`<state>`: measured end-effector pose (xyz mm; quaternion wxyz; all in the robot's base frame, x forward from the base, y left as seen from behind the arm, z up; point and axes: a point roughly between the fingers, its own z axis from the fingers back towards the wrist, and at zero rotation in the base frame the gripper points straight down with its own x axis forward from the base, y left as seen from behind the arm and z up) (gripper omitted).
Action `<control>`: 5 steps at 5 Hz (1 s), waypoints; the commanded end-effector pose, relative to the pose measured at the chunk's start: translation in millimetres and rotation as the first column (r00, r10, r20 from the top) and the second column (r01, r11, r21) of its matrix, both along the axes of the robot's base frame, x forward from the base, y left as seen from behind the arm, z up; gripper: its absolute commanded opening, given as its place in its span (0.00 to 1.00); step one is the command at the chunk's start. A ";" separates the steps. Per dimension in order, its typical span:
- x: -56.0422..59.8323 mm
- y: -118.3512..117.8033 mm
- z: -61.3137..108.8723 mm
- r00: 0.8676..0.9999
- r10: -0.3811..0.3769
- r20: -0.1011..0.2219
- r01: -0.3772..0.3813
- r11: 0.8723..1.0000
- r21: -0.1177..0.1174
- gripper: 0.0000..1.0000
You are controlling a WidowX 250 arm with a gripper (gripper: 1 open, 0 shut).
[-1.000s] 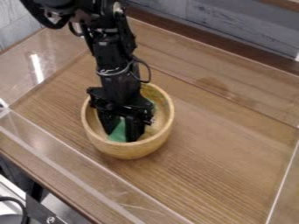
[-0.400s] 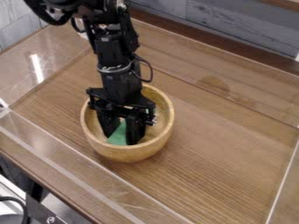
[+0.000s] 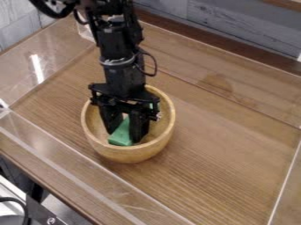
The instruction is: Remove the green block from inside the brown bowl and put it on the table
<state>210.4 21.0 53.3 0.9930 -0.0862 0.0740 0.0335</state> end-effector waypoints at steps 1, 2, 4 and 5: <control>10.5 -3.9 18.9 0.998 -0.007 0.061 0.007 1.000 0.006 0.00; 11.1 -8.2 24.0 0.998 -0.014 0.061 0.014 1.000 -0.002 0.00; 15.4 -18.8 35.9 0.997 -0.037 0.072 0.038 0.999 -0.017 0.00; 18.0 -24.7 40.6 0.996 -0.046 0.074 0.047 0.999 -0.023 0.00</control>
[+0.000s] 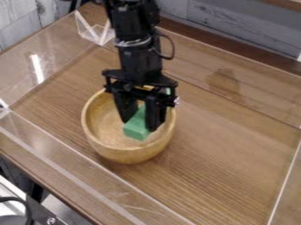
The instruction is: Remove the green block from inside the brown bowl and put it on the table
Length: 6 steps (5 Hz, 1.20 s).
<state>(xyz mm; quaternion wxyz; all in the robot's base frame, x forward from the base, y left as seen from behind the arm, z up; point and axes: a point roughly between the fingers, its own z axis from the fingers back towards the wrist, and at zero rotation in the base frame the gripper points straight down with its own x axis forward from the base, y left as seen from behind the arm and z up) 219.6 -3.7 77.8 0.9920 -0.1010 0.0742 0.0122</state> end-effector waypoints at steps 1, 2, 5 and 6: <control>12.6 -9.0 19.5 0.997 -0.021 0.075 0.021 1.000 0.002 0.00; 17.6 -20.8 19.7 0.996 -0.038 0.083 0.039 0.999 -0.003 0.00; 29.8 -83.8 1.1 0.985 -0.115 0.129 0.117 0.993 -0.007 0.00; 29.5 -90.7 -7.4 0.983 -0.124 0.138 0.125 0.992 -0.003 0.00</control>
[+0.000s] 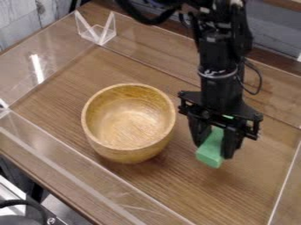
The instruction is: Remove the green block from inside the brown bowl and put it on the table
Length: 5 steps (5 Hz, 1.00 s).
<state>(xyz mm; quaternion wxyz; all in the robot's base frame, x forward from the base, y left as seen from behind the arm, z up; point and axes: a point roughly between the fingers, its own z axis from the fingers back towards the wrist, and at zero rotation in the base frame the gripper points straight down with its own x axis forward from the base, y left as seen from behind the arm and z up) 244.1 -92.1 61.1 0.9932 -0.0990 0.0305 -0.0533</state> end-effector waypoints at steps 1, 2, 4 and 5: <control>4.3 -0.6 4.2 0.999 -0.005 0.042 0.005 1.000 -0.009 0.00; 3.1 1.5 0.6 0.999 -0.006 0.045 0.006 1.000 -0.009 0.00; 3.5 5.7 3.3 0.999 -0.004 0.045 0.005 1.000 -0.013 1.00; 3.0 10.6 18.7 0.999 -0.001 0.037 0.001 1.000 -0.017 1.00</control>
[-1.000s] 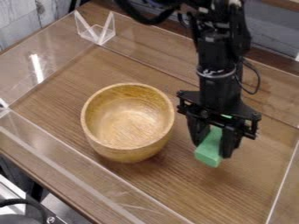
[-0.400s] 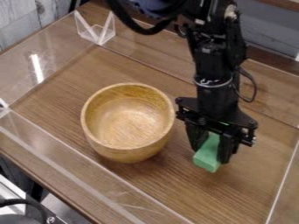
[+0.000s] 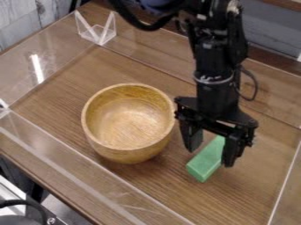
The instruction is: Remove the green block from inside the brown bowl and put it on the table
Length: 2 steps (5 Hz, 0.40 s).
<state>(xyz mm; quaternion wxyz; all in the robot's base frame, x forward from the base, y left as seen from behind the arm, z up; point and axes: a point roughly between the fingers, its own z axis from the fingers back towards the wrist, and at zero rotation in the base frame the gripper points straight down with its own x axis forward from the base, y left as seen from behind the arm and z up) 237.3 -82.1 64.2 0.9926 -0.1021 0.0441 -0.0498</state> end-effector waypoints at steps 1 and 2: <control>10.0 12.6 28.0 0.998 0.008 0.059 -0.008 1.000 -0.010 1.00; 16.0 53.7 59.5 0.996 0.056 0.073 -0.056 0.998 0.004 1.00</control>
